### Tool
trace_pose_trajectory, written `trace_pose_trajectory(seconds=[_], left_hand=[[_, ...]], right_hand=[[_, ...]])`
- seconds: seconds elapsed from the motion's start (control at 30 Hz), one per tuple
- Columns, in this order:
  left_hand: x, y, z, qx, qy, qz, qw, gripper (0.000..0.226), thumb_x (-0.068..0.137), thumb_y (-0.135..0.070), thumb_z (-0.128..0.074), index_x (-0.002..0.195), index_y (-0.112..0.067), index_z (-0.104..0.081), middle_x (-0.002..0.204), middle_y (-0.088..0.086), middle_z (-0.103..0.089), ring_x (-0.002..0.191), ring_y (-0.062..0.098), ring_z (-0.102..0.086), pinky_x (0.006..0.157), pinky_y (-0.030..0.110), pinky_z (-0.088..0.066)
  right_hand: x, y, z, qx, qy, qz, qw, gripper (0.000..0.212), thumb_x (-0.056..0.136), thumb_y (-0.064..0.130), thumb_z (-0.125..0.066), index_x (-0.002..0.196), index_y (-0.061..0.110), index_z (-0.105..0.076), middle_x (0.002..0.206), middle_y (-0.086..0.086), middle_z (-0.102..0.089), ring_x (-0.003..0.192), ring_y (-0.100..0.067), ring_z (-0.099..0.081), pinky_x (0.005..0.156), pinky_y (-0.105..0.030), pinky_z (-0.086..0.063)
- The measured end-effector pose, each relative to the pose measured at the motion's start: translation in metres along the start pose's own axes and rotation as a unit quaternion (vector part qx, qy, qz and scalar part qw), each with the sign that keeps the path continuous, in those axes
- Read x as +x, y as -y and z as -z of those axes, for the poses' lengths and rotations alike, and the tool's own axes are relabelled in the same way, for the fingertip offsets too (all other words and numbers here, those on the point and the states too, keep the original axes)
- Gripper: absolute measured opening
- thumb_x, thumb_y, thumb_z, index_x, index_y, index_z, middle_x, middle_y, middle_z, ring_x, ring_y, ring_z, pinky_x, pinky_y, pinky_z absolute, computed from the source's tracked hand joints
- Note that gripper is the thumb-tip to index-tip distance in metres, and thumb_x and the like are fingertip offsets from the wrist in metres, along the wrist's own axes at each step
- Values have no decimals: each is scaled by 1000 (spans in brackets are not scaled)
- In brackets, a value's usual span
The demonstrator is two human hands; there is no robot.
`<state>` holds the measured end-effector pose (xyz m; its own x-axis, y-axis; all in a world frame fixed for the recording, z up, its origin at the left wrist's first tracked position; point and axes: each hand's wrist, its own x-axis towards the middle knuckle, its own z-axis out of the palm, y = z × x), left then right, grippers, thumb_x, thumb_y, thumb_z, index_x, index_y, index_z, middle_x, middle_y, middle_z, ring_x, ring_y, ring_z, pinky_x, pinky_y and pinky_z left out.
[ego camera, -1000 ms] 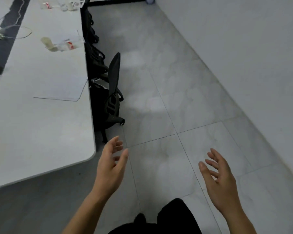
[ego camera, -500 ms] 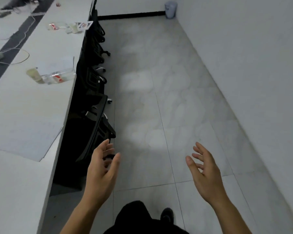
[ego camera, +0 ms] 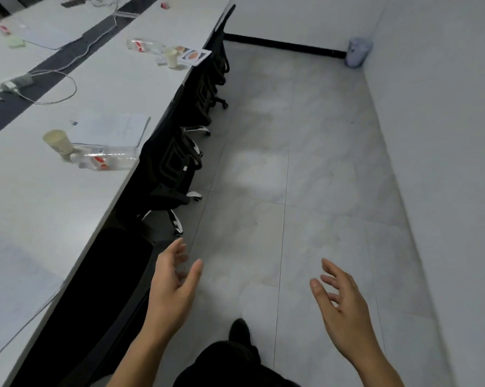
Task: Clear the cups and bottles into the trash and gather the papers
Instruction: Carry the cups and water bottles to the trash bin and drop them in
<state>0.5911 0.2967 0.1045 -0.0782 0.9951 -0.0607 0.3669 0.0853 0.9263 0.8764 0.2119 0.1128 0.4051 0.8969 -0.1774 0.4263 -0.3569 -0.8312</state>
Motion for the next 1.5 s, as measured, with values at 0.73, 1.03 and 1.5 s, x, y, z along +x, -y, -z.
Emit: trace_pose_trajectory(seconds=[0.73, 1.03, 1.5], left_hand=[[397, -72, -8, 12, -361, 159, 919, 57, 94, -25, -63, 144, -22, -38, 133, -10, -49, 112, -1, -55, 80, 16, -45], [434, 2, 46, -26, -456, 269, 848, 54, 94, -27, -63, 144, -25, -40, 138, -16, -45, 118, -6, -51, 84, 16, -46], [509, 134, 195, -18, -391, 393, 832, 89, 88, -32, -70, 156, -23, -12, 148, -10, -29, 138, 7, -35, 112, 39, -38]], right_hand=[[569, 263, -203, -105, 348, 252, 897, 58, 95, 46, -55, 149, 34, -35, 129, 16, -44, 121, -3, -48, 99, -31, -46], [602, 358, -392, -137, 468, 336, 806, 64, 96, 41, -57, 152, 25, -32, 146, 8, -42, 125, -4, -47, 104, -38, -46], [486, 340, -620, -383, 593, 258, 660, 104, 82, 56, -62, 157, 21, 0, 152, -5, -35, 135, -23, -42, 101, -41, -42]])
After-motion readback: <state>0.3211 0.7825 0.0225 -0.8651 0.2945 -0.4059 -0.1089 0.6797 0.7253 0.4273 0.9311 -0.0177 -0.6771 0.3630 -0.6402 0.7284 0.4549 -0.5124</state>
